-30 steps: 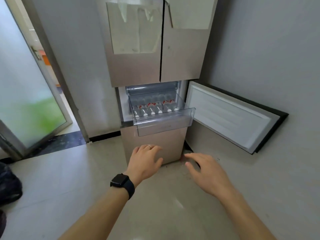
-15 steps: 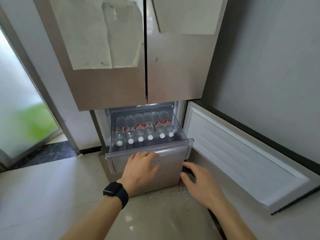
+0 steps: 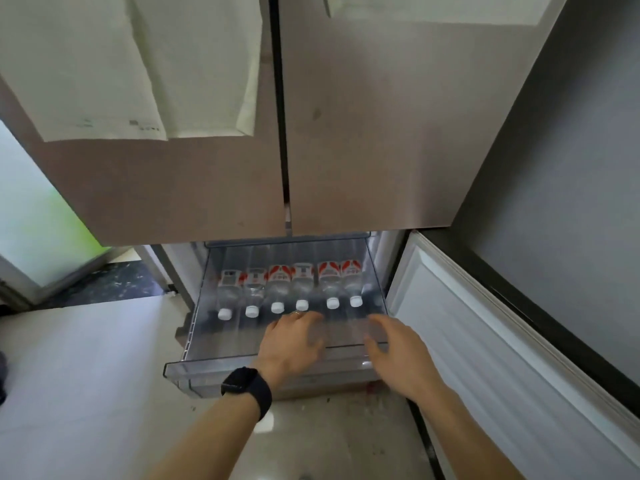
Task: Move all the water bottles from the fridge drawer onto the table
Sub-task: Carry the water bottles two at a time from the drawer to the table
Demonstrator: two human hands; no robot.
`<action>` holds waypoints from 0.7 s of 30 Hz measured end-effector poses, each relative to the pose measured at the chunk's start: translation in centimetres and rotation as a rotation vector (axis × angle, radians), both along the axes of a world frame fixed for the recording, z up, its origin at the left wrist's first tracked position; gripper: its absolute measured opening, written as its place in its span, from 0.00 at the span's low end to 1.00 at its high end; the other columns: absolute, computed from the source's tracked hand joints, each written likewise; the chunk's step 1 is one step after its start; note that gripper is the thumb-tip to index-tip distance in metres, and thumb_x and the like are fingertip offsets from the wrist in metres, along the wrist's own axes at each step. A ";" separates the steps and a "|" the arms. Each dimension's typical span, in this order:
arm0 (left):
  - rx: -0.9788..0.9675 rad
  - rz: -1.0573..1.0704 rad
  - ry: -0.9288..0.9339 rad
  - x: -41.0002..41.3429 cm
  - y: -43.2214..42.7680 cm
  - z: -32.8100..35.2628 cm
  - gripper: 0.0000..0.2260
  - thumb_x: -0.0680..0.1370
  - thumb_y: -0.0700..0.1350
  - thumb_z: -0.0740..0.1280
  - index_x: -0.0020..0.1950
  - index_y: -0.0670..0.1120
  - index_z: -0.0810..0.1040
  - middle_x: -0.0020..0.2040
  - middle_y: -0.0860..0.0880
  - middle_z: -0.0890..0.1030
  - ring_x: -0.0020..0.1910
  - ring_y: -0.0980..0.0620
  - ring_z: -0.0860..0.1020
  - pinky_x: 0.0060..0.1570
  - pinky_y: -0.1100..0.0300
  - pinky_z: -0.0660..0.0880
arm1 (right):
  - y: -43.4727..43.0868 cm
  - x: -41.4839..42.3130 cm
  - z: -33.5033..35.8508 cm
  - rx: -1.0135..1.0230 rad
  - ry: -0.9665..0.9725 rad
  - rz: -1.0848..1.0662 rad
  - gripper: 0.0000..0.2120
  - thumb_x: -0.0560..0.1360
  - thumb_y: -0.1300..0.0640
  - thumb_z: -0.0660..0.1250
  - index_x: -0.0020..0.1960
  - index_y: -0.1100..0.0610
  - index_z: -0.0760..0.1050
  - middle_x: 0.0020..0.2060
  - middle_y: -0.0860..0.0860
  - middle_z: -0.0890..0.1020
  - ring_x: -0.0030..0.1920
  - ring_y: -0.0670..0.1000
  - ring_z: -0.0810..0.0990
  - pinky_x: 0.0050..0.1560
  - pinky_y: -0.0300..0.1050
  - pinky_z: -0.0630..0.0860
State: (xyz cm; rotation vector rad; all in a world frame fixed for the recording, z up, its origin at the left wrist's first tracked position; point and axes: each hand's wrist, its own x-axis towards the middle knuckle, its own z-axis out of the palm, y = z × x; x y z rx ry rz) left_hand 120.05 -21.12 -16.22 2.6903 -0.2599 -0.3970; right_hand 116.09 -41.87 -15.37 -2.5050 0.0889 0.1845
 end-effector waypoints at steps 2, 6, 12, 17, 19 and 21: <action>-0.021 0.016 0.107 2.5 -0.7 -1.5 0.22 0.81 0.53 0.63 0.75 0.54 0.69 0.71 0.48 0.73 0.69 0.46 0.71 0.68 0.51 0.68 | 0.2 2.6 -1.0 -0.010 0.040 -0.016 0.20 0.81 0.51 0.63 0.72 0.52 0.71 0.66 0.52 0.77 0.65 0.53 0.76 0.64 0.44 0.71; -0.127 0.088 0.346 6.9 -1.8 -4.6 0.20 0.80 0.53 0.65 0.71 0.50 0.71 0.70 0.46 0.74 0.66 0.44 0.74 0.63 0.52 0.73 | 0.5 7.1 -3.9 -0.038 0.173 -0.015 0.18 0.80 0.53 0.63 0.69 0.55 0.72 0.63 0.56 0.80 0.62 0.58 0.78 0.63 0.51 0.74; -0.354 0.189 0.521 11.4 -3.3 -8.3 0.16 0.81 0.50 0.64 0.69 0.50 0.74 0.65 0.47 0.77 0.60 0.48 0.75 0.64 0.50 0.73 | 0.5 12.9 -8.3 0.053 0.383 -0.053 0.23 0.79 0.57 0.63 0.73 0.54 0.65 0.63 0.56 0.76 0.59 0.59 0.78 0.49 0.43 0.73; -0.618 0.495 0.573 14.2 -4.9 -9.8 0.13 0.83 0.42 0.61 0.69 0.46 0.71 0.62 0.46 0.76 0.56 0.48 0.73 0.54 0.55 0.72 | 1.0 16.6 -11.0 0.287 0.409 -0.300 0.25 0.82 0.48 0.61 0.76 0.51 0.61 0.69 0.56 0.71 0.67 0.59 0.73 0.59 0.48 0.72; -0.703 0.619 0.616 14.9 -5.5 -10.0 0.13 0.84 0.45 0.61 0.69 0.46 0.72 0.61 0.47 0.75 0.58 0.47 0.73 0.55 0.53 0.71 | 1.3 17.8 -11.0 0.321 0.469 -0.381 0.27 0.83 0.47 0.58 0.79 0.55 0.58 0.72 0.56 0.68 0.69 0.59 0.71 0.60 0.48 0.69; -0.784 0.692 0.659 15.3 -5.9 -10.5 0.14 0.84 0.47 0.60 0.69 0.47 0.72 0.64 0.47 0.76 0.63 0.45 0.74 0.58 0.50 0.72 | 1.3 18.8 -11.9 0.354 0.498 -0.417 0.25 0.83 0.48 0.59 0.76 0.57 0.62 0.71 0.55 0.69 0.68 0.60 0.71 0.58 0.46 0.67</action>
